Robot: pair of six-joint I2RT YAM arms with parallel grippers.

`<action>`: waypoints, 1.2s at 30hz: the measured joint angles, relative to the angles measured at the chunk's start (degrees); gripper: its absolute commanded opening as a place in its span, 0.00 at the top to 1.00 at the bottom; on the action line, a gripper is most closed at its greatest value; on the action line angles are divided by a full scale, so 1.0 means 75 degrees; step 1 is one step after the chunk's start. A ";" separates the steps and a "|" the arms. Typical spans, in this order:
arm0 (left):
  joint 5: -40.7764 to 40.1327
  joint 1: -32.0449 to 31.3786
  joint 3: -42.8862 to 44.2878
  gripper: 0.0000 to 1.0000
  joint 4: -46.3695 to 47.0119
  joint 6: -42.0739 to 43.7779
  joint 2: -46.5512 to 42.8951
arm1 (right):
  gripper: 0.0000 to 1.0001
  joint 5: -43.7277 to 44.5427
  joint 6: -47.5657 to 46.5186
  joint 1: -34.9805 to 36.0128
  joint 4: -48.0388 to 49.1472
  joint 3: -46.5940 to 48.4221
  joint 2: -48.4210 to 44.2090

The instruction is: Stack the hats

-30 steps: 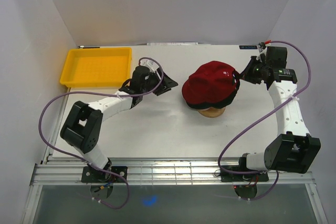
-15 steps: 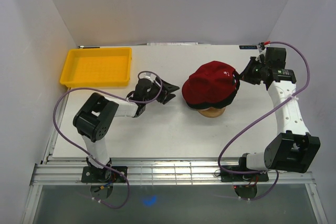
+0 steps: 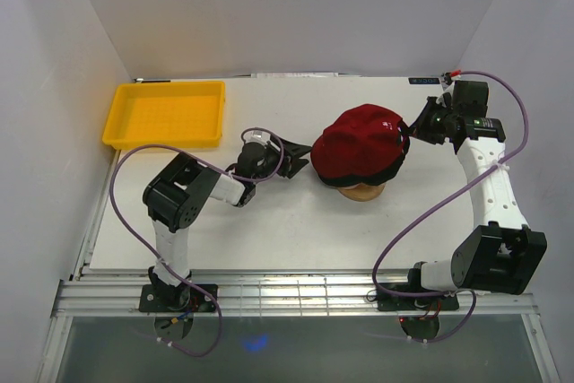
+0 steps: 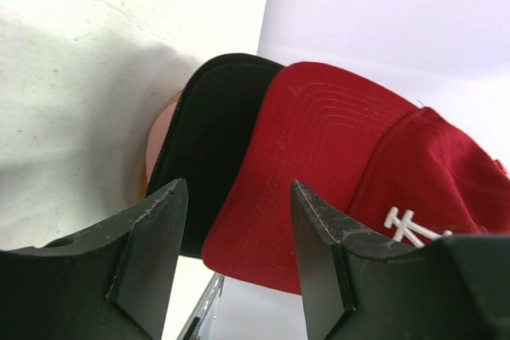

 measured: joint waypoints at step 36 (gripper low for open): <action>0.0067 -0.0108 -0.0160 0.73 0.1393 -0.0291 0.0335 | 0.90 -0.0041 0.0000 -0.0012 -0.0082 0.0213 0.0146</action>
